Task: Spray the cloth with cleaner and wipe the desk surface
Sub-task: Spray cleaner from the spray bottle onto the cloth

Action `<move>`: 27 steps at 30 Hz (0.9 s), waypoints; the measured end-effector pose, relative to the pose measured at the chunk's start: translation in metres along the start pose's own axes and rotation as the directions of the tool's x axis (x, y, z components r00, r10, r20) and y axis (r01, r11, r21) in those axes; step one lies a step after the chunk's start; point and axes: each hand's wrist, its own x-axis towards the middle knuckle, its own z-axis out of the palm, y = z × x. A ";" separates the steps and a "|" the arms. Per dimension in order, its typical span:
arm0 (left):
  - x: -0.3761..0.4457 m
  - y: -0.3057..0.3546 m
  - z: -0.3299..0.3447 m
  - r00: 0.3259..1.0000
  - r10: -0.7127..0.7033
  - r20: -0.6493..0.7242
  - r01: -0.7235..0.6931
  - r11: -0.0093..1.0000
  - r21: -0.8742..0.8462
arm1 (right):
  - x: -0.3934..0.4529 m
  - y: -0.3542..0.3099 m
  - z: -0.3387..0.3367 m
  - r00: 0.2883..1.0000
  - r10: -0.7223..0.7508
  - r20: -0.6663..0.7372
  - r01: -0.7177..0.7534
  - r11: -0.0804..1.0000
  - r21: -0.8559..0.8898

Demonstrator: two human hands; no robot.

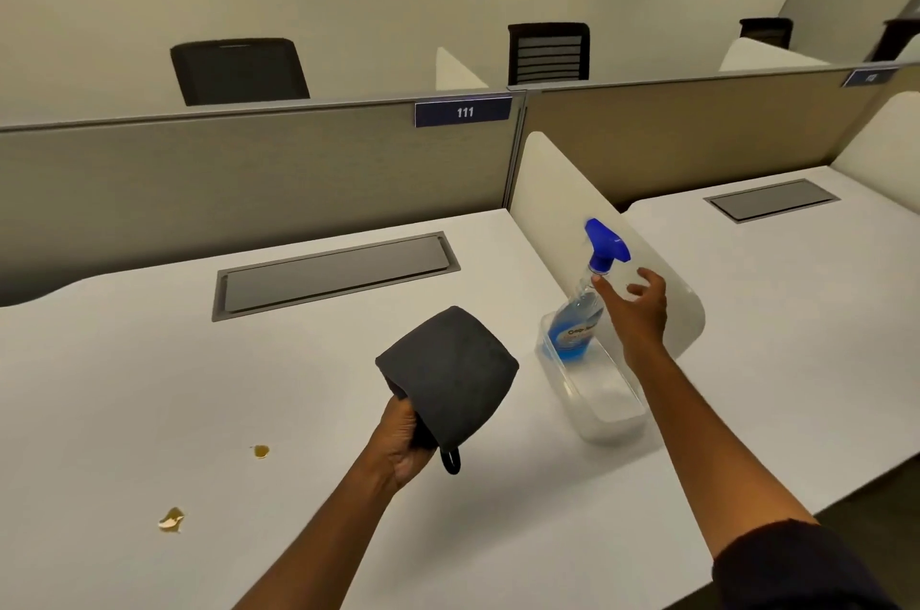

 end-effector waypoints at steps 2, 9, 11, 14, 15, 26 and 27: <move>0.001 -0.002 0.003 1.000 0.015 0.002 -0.015 1.000 0.011 | 0.010 -0.003 0.003 0.999 -0.026 0.040 0.028 0.999 -0.030; 0.001 -0.006 0.007 0.999 0.035 0.001 -0.035 0.998 0.057 | 0.025 -0.014 0.022 0.972 -0.093 0.218 0.082 0.995 0.058; -0.001 -0.006 0.006 0.999 0.042 0.010 -0.042 0.996 0.076 | 0.025 -0.015 0.026 0.968 -0.102 0.230 0.091 0.994 0.058; -0.006 -0.005 0.004 0.998 0.059 0.018 -0.060 0.994 0.089 | 0.025 -0.016 0.027 0.964 -0.094 0.250 0.086 0.995 0.042; -0.008 -0.004 0.002 0.998 0.063 0.016 -0.064 0.993 0.095 | 0.024 -0.016 0.025 0.963 -0.095 0.251 0.088 0.995 0.039; -0.032 0.021 -0.019 0.995 0.102 0.001 -0.101 0.985 0.141 | 0.001 -0.066 -0.010 0.940 -0.272 0.206 0.283 0.959 -0.025; -0.035 0.025 -0.020 0.994 0.106 0.004 -0.105 0.983 0.150 | -0.003 -0.075 -0.012 0.931 -0.305 0.203 0.318 0.948 -0.033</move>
